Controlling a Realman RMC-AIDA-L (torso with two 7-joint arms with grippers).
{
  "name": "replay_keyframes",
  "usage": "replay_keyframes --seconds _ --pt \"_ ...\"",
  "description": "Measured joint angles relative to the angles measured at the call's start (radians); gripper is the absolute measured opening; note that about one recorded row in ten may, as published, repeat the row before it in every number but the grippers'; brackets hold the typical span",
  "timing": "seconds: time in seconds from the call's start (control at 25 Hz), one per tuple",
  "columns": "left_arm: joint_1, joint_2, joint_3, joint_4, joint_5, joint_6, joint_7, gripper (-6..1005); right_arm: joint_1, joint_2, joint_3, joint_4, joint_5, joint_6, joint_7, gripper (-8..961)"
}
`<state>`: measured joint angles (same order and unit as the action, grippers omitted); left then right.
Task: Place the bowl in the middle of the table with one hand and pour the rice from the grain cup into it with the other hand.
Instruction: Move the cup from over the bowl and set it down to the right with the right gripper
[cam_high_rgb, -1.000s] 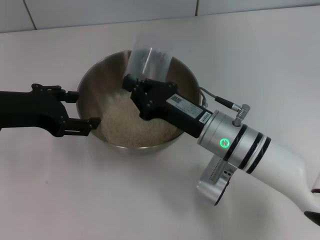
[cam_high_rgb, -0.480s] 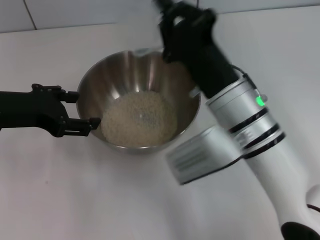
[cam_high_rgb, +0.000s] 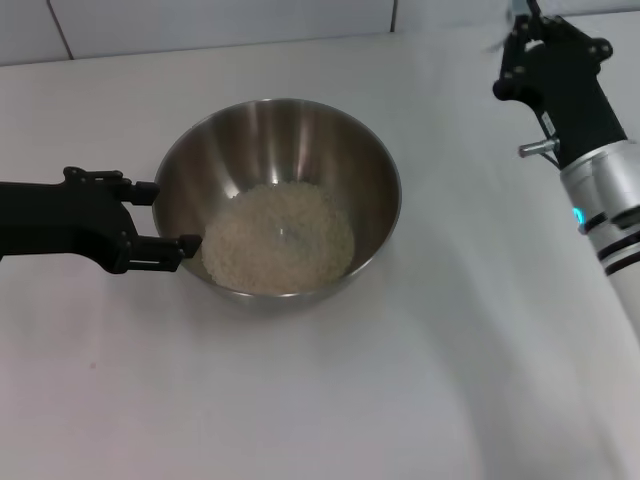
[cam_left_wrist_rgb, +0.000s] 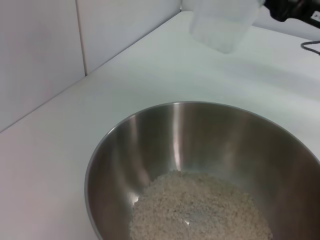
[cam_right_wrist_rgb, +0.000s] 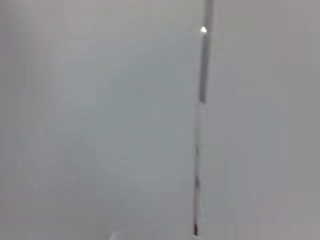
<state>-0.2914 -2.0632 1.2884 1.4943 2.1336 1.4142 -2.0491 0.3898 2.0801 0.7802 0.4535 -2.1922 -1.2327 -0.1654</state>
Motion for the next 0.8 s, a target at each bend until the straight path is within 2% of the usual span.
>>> replay_keyframes --seconds 0.04,0.2,0.24,0.44,0.8 --pt "0.0 0.0 0.0 -0.002 0.0 0.0 0.001 815 0.043 0.002 0.001 -0.11 0.001 0.022 0.112 25" --pt "-0.002 -0.001 0.0 -0.003 0.0 -0.001 0.002 815 0.092 0.004 -0.004 -0.197 0.0 0.11 0.193 25" --pt "-0.003 -0.001 0.0 -0.003 0.0 -0.001 0.002 815 0.107 0.003 -0.006 -0.204 -0.001 0.18 0.198 26" --pt "-0.01 -0.002 0.0 -0.012 0.0 -0.003 0.004 815 0.135 0.0 -0.015 -0.214 -0.047 0.292 0.198 26" --pt "-0.014 -0.003 0.0 -0.019 0.0 -0.004 0.006 815 0.148 0.001 -0.014 -0.218 -0.123 0.343 0.204 28"
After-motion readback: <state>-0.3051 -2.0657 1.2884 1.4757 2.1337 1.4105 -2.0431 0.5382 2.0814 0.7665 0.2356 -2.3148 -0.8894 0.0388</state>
